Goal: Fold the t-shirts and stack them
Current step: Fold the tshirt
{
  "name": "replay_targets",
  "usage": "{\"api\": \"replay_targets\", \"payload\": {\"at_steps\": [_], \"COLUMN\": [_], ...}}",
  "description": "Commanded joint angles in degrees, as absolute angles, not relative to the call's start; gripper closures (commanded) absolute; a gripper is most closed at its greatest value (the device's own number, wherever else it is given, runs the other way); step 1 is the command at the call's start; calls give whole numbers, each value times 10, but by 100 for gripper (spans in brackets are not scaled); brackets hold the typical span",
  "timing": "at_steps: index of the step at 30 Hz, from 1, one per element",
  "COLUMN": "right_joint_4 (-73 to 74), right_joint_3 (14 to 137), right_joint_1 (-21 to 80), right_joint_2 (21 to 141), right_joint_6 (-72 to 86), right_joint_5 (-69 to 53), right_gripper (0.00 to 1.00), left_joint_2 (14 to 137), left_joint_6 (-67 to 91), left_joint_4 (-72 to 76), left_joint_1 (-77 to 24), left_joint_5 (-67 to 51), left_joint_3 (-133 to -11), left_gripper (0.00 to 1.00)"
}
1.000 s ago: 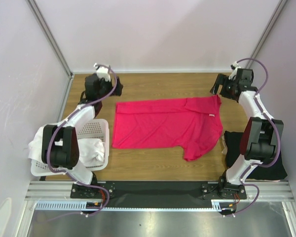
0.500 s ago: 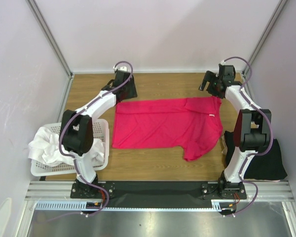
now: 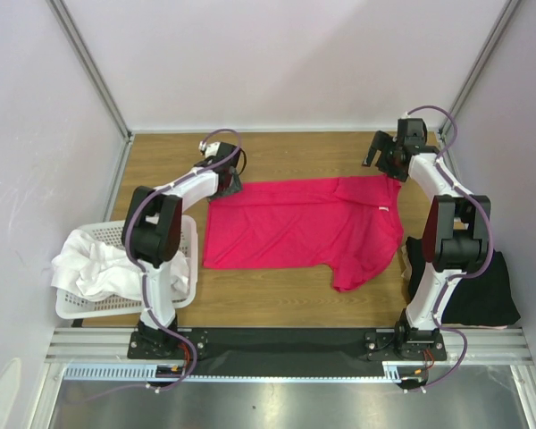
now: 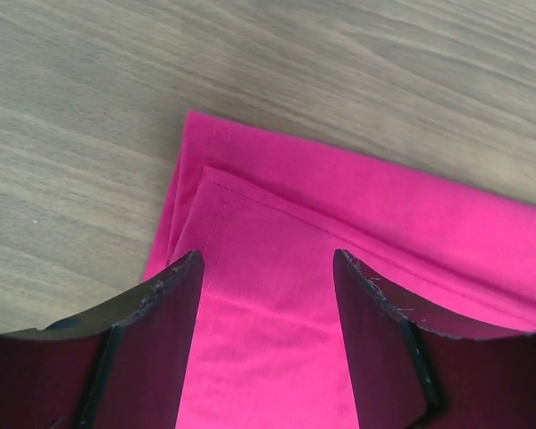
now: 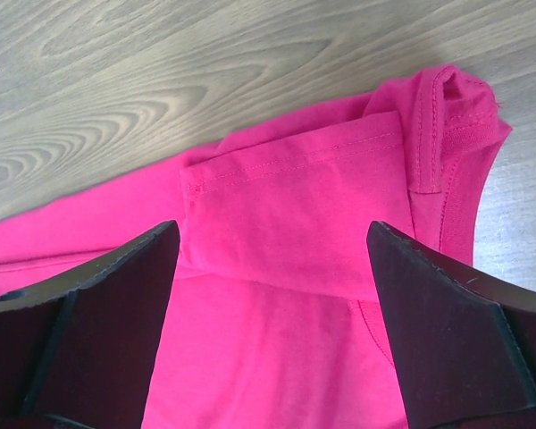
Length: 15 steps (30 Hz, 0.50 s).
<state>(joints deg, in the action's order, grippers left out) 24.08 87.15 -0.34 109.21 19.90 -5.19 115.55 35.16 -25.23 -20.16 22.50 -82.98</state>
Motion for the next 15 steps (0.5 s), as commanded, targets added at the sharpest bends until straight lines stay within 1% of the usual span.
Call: {"api": "replay_targets", "payload": {"at_steps": [1,6,15], "right_joint_4": [244,243,248], "right_joint_3": [897,902,918], "right_joint_1": [-11,-25,-39], "right_joint_2": [1098,1107,1129], "right_joint_6": [200,203,212], "right_joint_5": [-61,-72,-89], "right_gripper": [9,9,9], "left_joint_2": [1169,1185,1201], "left_joint_6": [387,398,403], "left_joint_4": [-266,-275,-301], "left_joint_1": [-200,-193,-183], "left_joint_5": [267,279,302], "left_joint_3": [-871,-899,-940], "left_gripper": [34,33,36]}}
